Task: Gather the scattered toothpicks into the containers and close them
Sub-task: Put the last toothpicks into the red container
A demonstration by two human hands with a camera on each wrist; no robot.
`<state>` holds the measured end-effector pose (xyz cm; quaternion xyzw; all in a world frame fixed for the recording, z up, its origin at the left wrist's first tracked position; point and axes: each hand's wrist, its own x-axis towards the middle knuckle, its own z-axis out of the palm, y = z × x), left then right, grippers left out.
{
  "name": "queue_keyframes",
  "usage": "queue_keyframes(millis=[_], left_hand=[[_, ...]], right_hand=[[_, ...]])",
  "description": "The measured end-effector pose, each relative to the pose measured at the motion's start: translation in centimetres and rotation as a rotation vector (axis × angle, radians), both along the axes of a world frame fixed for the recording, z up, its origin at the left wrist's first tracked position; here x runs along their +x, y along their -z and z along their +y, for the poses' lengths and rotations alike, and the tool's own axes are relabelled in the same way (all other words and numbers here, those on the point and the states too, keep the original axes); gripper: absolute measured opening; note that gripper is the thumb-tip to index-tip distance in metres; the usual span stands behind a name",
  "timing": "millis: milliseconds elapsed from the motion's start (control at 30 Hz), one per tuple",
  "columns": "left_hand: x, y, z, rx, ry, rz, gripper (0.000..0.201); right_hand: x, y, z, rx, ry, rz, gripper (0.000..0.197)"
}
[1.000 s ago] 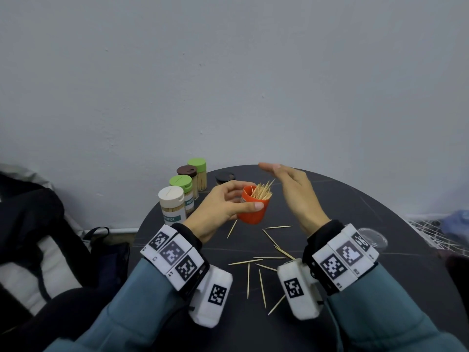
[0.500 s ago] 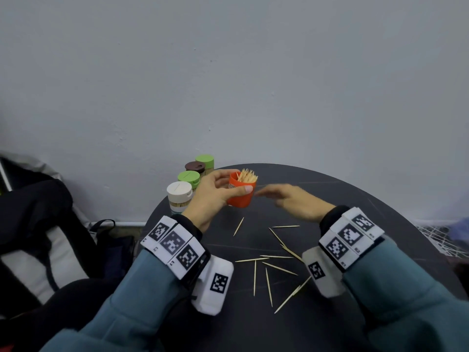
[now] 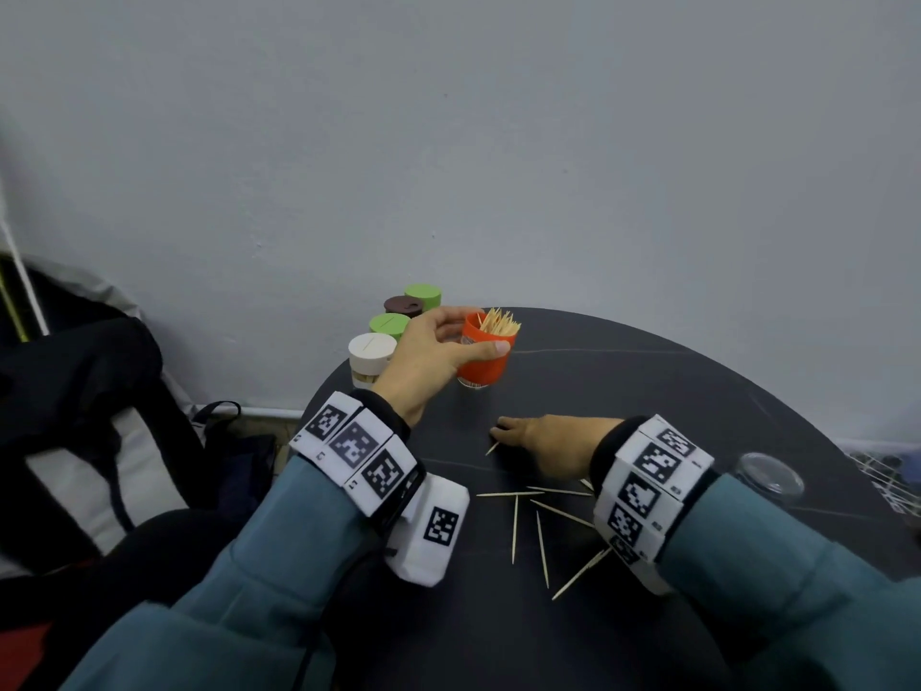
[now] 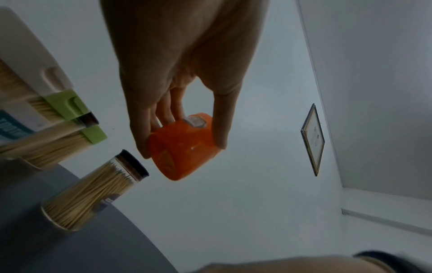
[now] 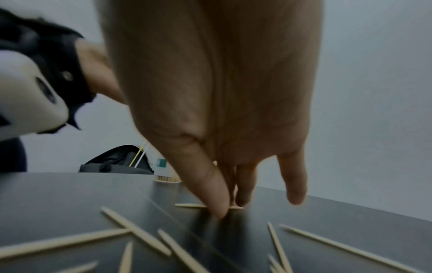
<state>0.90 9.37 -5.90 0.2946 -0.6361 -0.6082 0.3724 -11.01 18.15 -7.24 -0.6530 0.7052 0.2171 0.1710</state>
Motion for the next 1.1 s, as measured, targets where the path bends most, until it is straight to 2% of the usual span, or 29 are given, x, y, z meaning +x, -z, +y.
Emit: queue_keyframes(millis=[233,333,467,633,800,933,1100], left_hand=[[-0.4,0.2,0.4,-0.029,0.013,-0.016,0.052],[-0.6,0.2,0.6,-0.042,0.003,-0.021,0.052],[-0.8,0.2,0.9,-0.048,-0.011,-0.033,0.051],[-0.7,0.3,0.8,-0.059,-0.008,-0.035,0.051],[-0.8,0.4,0.8,-0.053,0.001,-0.047,0.050],[-0.9,0.5,0.8,-0.058,0.011,-0.065,0.054],[-0.9,0.5,0.9,-0.051,0.024,-0.069,0.052]], right_hand=[[-0.4,0.6,4.5,-0.040,0.054,0.011,0.060],[-0.6,0.3,5.3,-0.069,0.061,-0.043,0.064],[-0.5,-0.2,5.2,-0.239,0.063,-0.084,0.043],[-0.2,0.2,4.4,-0.295,0.130,-0.140,0.026],[0.3,-0.1,3.9,-0.351,0.076,-0.122,0.010],[0.7,-0.1,3.7,-0.358,0.026,-0.064,0.010],[0.9,0.0,3.8,-0.278,-0.001,0.036,0.021]])
